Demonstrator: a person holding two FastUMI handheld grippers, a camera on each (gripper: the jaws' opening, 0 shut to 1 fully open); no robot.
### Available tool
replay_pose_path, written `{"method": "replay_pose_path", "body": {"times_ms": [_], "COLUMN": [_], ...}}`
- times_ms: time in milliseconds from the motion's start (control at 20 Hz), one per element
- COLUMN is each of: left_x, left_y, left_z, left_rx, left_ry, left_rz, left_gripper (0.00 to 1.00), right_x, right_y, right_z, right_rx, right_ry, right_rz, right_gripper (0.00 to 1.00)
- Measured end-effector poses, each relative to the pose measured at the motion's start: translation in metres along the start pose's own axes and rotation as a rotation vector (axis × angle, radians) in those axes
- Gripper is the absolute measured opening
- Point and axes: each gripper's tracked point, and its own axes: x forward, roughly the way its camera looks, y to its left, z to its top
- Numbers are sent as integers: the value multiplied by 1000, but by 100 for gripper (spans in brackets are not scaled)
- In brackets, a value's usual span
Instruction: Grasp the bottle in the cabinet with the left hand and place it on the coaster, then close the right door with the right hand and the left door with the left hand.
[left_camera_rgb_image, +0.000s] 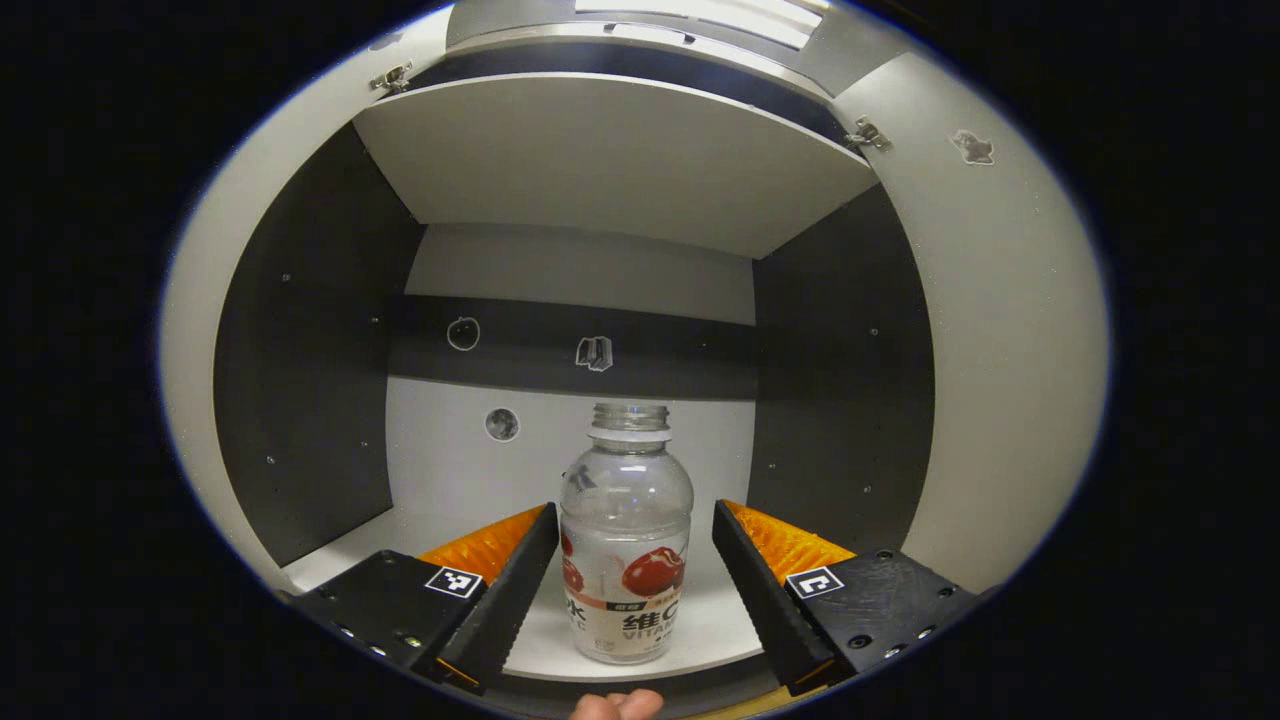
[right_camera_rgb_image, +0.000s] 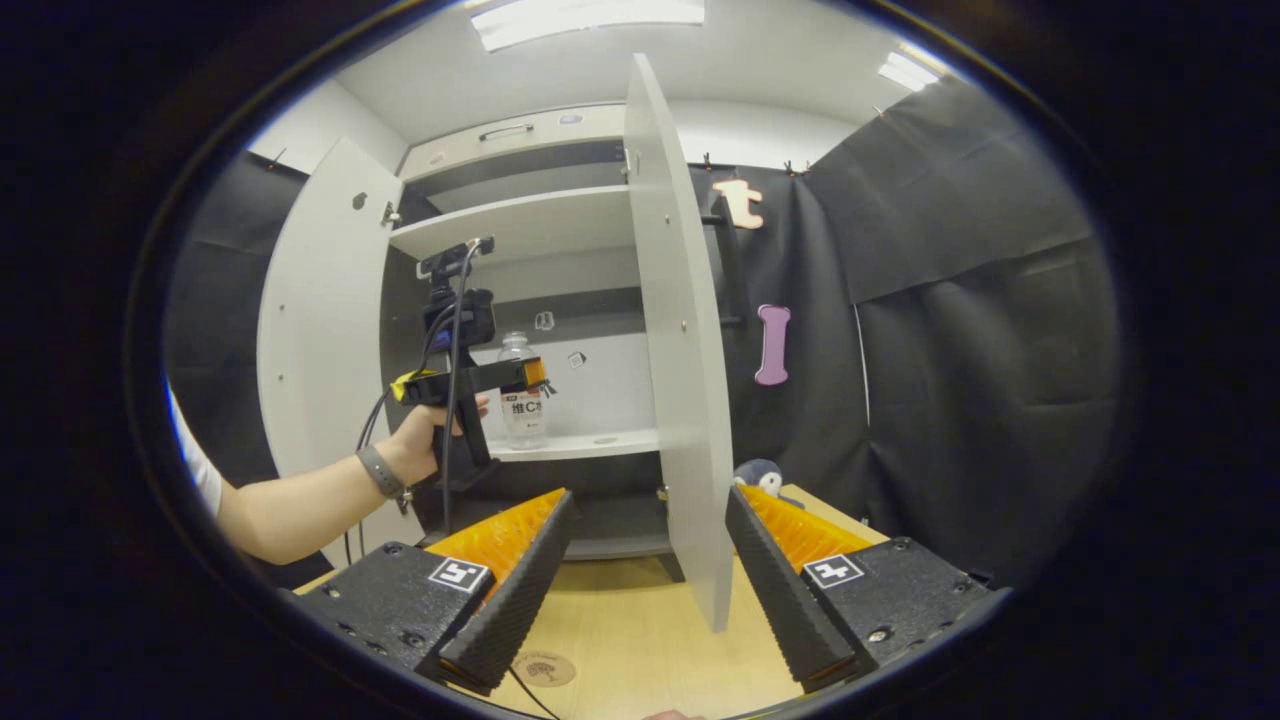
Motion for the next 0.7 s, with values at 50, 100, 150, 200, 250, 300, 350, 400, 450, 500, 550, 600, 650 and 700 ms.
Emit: {"method": "replay_pose_path", "body": {"times_ms": [50, 100, 150, 200, 250, 300, 350, 400, 450, 500, 550, 600, 650, 700], "left_x": [4, 7, 9, 11, 12, 12, 13, 14, 14, 15, 14, 12, 11, 8], "left_y": [1, 3, 4, 3, 3, 2, 2, 1, 3, 3, 2, 2, 2, 2], "left_z": [-1, -1, -2, -4, -5, -6, -6, -6, -8, -8, -7, -5, -4, 0], "left_rx": [1, 4, 9, 12, 14, 16, 18, 22, 26, 30, 28, 26, 23, 20], "left_ry": [1, 3, 8, 13, 18, 21, 24, 22, 22, 23, 24, 23, 18, 13], "left_rz": [5, 9, 11, 8, 2, -1, -7, -12, -15, -14, -15, -21, -27, -31], "left_gripper": [95, 95, 95, 95, 95, 94, 96, 91, 79, 79, 77, 77, 76, 76], "right_x": [0, 0, 0, 1, 1, 1, 2, 3, 2, 2, 2, 2, 2, 3], "right_y": [-2, -2, -4, -4, -5, -5, -5, -4, -3, -3, -3, -2, -1, 0], "right_z": [-1, -1, -1, -2, -2, -3, -4, -4, -4, -4, -4, -4, -4, -4], "right_rx": [1, 3, 5, 6, 7, 9, 11, 12, 11, 10, 10, 10, 10, 9], "right_ry": [0, 1, 1, 3, 4, 5, 5, 6, 5, 6, 5, 4, 4, 3], "right_rz": [-3, -6, -8, -10, -11, -10, -9, -7, -5, -4, -2, 2, 5, 10], "right_gripper": [99, 99, 96, 96, 96, 96, 99, 99, 99, 99, 99, 99, 99, 99]}}
